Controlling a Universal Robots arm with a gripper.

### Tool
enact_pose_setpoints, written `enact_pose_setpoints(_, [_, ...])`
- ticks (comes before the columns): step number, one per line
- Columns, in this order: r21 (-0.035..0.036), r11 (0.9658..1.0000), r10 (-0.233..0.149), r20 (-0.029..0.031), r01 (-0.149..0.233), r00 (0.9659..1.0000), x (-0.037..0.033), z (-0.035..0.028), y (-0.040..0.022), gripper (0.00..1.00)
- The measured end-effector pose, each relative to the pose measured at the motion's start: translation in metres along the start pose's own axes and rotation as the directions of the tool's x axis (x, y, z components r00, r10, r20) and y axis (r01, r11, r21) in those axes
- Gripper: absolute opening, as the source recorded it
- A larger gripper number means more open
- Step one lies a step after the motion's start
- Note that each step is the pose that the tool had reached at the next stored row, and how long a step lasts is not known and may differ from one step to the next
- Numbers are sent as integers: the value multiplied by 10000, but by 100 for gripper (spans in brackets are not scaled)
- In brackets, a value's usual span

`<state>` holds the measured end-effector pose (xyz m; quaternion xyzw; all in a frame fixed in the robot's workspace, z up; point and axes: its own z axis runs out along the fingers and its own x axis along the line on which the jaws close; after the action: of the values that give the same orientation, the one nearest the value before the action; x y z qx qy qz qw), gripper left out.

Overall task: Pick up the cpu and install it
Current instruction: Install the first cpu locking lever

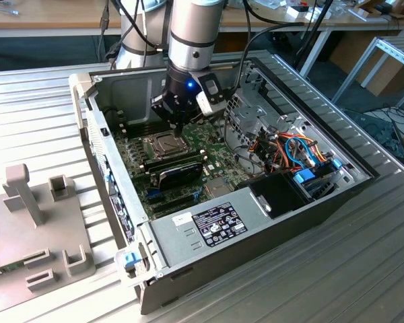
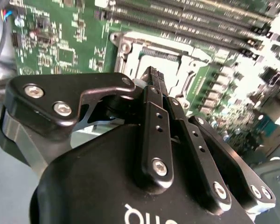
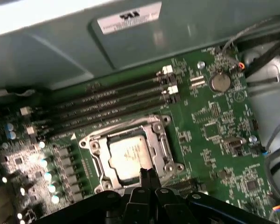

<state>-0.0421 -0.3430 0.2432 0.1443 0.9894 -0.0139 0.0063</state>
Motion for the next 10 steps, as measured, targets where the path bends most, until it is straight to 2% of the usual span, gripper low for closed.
enact_pose_setpoints(5, [1, 10000, -26, 1, 26, 10000, 0, 0, 0, 11])
enact_pose_setpoints(6, [-4, 9997, -256, 7, 256, 9997, 0, 1, 1, 11])
enact_pose_setpoints(8, [-15, 9947, -1030, 28, 1030, 9947, 0, 0, 0, 11])
enact_pose_setpoints(10, [-23, 9859, -1671, 46, 1671, 9859, 0, 0, 0, 11])
